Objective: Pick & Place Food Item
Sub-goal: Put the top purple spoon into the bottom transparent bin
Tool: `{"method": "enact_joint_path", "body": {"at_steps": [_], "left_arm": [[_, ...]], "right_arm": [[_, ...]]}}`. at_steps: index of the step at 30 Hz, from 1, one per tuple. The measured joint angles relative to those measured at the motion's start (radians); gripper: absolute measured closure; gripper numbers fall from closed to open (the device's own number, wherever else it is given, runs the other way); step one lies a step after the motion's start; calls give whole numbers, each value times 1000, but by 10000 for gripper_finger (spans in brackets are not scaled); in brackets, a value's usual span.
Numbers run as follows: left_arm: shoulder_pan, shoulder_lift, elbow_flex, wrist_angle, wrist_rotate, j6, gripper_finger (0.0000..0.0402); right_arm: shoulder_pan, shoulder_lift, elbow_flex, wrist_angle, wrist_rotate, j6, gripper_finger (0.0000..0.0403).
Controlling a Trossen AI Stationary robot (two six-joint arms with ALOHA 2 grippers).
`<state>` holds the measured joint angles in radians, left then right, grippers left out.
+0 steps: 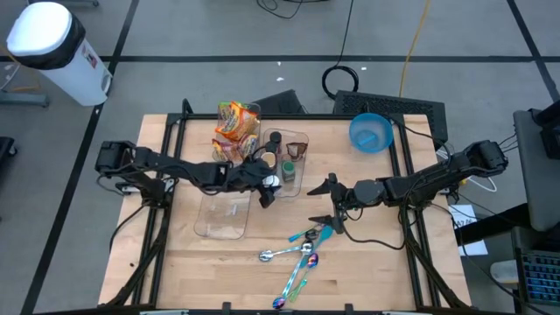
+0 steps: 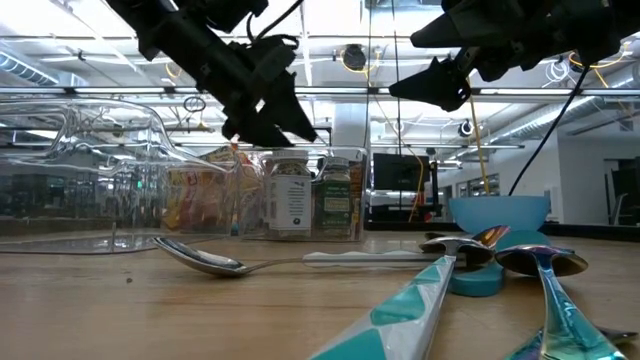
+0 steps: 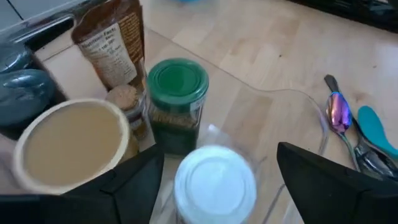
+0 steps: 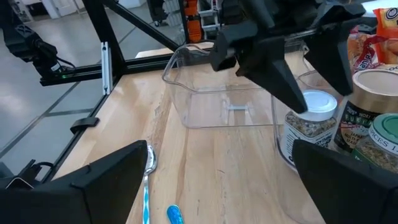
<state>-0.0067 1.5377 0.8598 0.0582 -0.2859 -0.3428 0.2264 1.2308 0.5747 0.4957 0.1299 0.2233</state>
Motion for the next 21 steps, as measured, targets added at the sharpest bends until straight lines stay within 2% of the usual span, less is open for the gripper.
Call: {"method": "enact_joint_path", "body": {"at_steps": [6,11,14,18,21], "left_arm": [[0,-85,-1,-2,8,0,90],[0,-168,0,1,44,-2,98],[0,-195,1,8,85,-10,98],[0,-200,0,4,146,-42,90],[-3,-201,0,3,157,-48,84]], "right_arm": [[1,0,0,-22,-1,0,9],[40,0,0,-163,14,24,9],[64,-3,0,-312,82,199,9],[45,-15,1,-547,62,558,9],[34,-4,-2,-730,44,729,9]]}}
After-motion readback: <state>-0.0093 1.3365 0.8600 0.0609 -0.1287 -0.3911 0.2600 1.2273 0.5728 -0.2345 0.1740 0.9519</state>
